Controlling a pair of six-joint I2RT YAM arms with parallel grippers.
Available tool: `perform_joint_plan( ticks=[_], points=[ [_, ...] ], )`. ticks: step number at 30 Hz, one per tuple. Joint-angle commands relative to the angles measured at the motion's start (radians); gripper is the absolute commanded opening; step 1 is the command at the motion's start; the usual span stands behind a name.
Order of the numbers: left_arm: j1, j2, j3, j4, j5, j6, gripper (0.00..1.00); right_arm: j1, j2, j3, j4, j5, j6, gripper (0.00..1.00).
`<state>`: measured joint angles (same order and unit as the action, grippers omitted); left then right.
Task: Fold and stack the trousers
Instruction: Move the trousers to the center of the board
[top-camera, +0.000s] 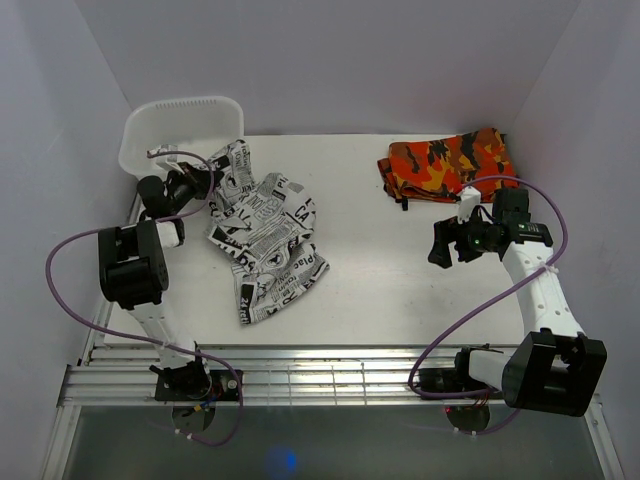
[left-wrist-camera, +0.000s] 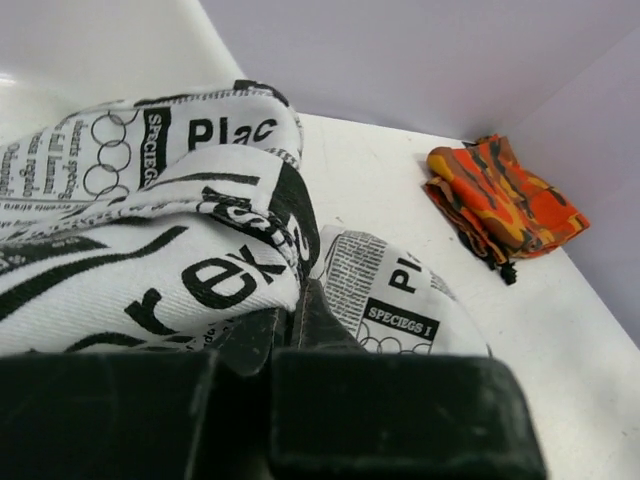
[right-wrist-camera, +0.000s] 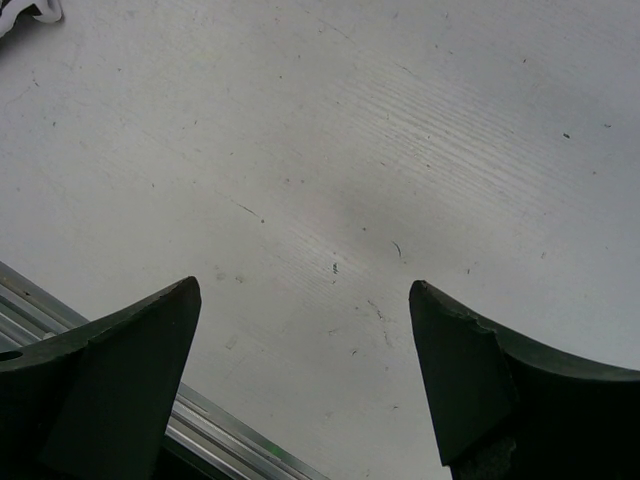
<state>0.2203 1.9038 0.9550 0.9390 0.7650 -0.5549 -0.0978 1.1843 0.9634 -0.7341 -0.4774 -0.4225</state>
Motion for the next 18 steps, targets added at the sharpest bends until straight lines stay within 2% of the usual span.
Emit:
perform_joint_plan(
  ticks=[1, 11, 15, 18],
  points=[
    [-0.002, -0.149, 0.005, 0.031, 0.025, 0.026, 0.0, 0.003, -0.028, -0.015, 0.005, -0.009, -0.007, 0.9],
    [-0.009, -0.242, 0.099, 0.046, 0.184, 0.03, 0.0, 0.003, -0.04, -0.035, 0.03, -0.027, 0.004, 0.9],
    [-0.055, -0.294, 0.149, 0.037, 0.282, 0.113, 0.0, 0.003, -0.048, -0.032, 0.035, -0.027, -0.001, 0.9],
    [-0.119, -0.357, 0.153, -0.037, 0.393, 0.193, 0.0, 0.003, -0.055, -0.026, 0.036, -0.026, -0.002, 0.9]
  ],
)
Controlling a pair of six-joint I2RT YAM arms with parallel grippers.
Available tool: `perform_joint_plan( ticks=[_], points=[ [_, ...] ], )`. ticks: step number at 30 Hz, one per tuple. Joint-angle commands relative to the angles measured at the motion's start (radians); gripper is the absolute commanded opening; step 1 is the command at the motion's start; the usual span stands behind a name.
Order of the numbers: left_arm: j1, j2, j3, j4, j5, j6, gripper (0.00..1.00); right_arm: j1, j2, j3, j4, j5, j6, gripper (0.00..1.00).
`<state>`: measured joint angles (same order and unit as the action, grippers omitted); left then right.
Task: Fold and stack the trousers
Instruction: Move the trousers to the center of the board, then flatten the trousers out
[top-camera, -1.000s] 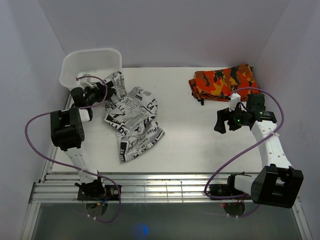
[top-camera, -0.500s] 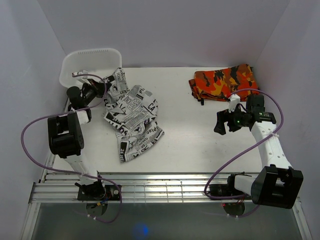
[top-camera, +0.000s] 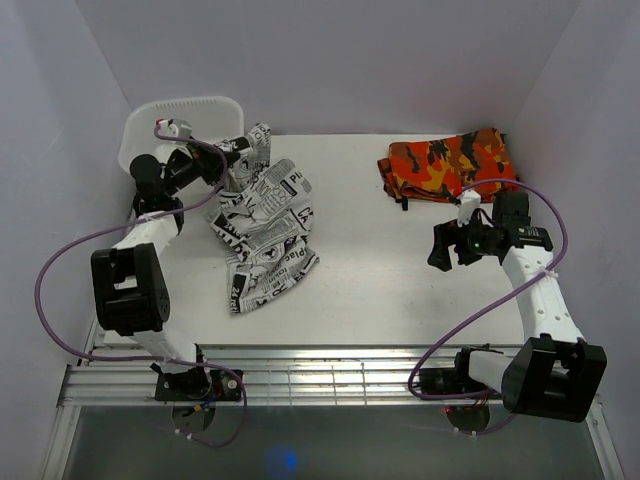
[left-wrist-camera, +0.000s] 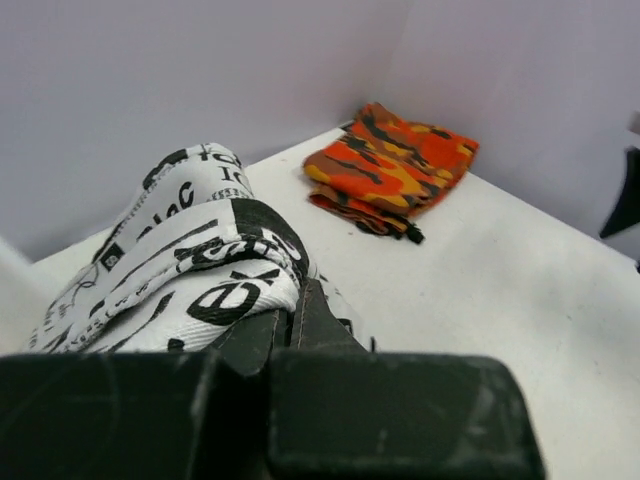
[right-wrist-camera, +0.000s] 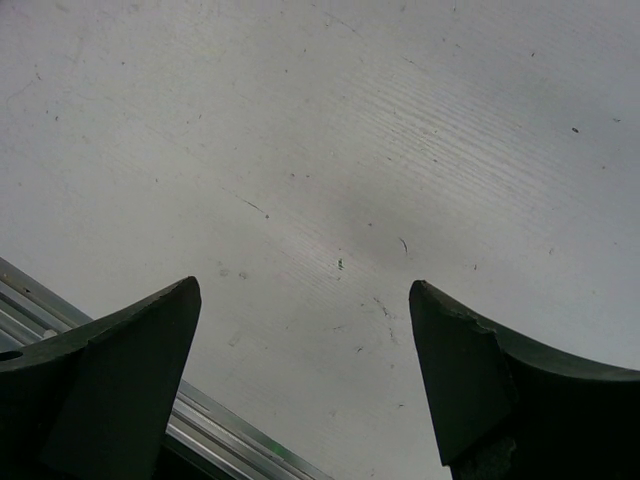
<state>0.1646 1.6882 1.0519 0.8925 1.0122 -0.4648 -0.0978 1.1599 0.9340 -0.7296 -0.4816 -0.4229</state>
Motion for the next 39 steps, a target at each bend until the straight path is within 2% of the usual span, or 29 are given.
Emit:
perform_joint_plan(
  ticks=[1, 3, 4, 6, 11, 14, 16, 17, 18, 20, 21, 24, 28, 30, 33, 35, 39],
  points=[
    [-0.1, -0.162, 0.05, -0.041, 0.169, 0.126, 0.0, 0.003, -0.034, 0.005, 0.029, -0.023, -0.004, 0.9],
    [-0.141, -0.229, 0.037, -0.107, 0.238, 0.175, 0.0, 0.003, -0.04, 0.011, 0.024, -0.026, -0.008, 0.9],
    [-0.199, -0.252, 0.011, -0.16, 0.25, 0.213, 0.0, 0.003, -0.042, 0.012, 0.024, -0.028, -0.013, 0.9],
    [-0.24, -0.311, -0.015, -0.194, 0.288, 0.215, 0.0, 0.003, -0.054, 0.015, 0.022, -0.032, -0.017, 0.9],
    [-0.405, -0.384, -0.104, -0.276, 0.385, 0.072, 0.0, 0.003, -0.08, 0.042, 0.015, -0.06, -0.047, 0.9],
    [-0.497, -0.389, -0.142, -0.398, 0.416, 0.055, 0.0, 0.003, -0.078, 0.054, 0.015, -0.061, -0.057, 0.9],
    [-0.534, -0.349, -0.118, -0.725, 0.393, 0.168, 0.0, 0.003, -0.071, 0.06, 0.013, -0.063, -0.063, 0.9],
    [-0.548, -0.323, -0.021, -0.906, 0.352, 0.435, 0.0, 0.003, -0.06, 0.069, 0.012, -0.071, -0.069, 0.9],
    [-0.597, -0.255, 0.041, -1.256, 0.248, 0.592, 0.0, 0.003, -0.051, 0.077, 0.0, -0.093, -0.077, 0.9],
    [-0.632, -0.179, 0.181, -1.444, 0.163, 0.777, 0.0, 0.007, -0.016, 0.11, -0.02, -0.135, -0.085, 0.9],
    [-0.632, -0.127, 0.206, -1.51, 0.16, 0.779, 0.0, 0.013, -0.002, 0.124, -0.042, -0.19, -0.083, 0.9],
    [-0.637, -0.119, 0.224, -1.495, 0.201, 0.802, 0.0, 0.07, 0.053, 0.163, -0.064, -0.29, -0.042, 0.9],
    [-0.654, -0.145, 0.221, -1.44, 0.169, 0.819, 0.0, 0.196, 0.09, 0.158, -0.019, -0.379, 0.027, 0.9],
    [-0.66, -0.093, 0.255, -1.507, 0.177, 0.871, 0.0, 0.22, 0.095, 0.151, -0.002, -0.387, 0.026, 0.9],
    [-0.729, 0.006, 0.354, -1.553, 0.128, 0.916, 0.0, 0.266, 0.096, 0.132, 0.018, -0.304, -0.022, 0.9],
    [-0.758, 0.057, 0.433, -1.548, 0.114, 0.893, 0.0, 0.27, 0.09, 0.112, 0.022, -0.292, -0.042, 0.9],
    [-0.784, 0.204, 0.574, -1.52, 0.152, 0.793, 0.0, 0.279, 0.061, 0.06, 0.067, -0.369, -0.008, 0.9]
  ],
)
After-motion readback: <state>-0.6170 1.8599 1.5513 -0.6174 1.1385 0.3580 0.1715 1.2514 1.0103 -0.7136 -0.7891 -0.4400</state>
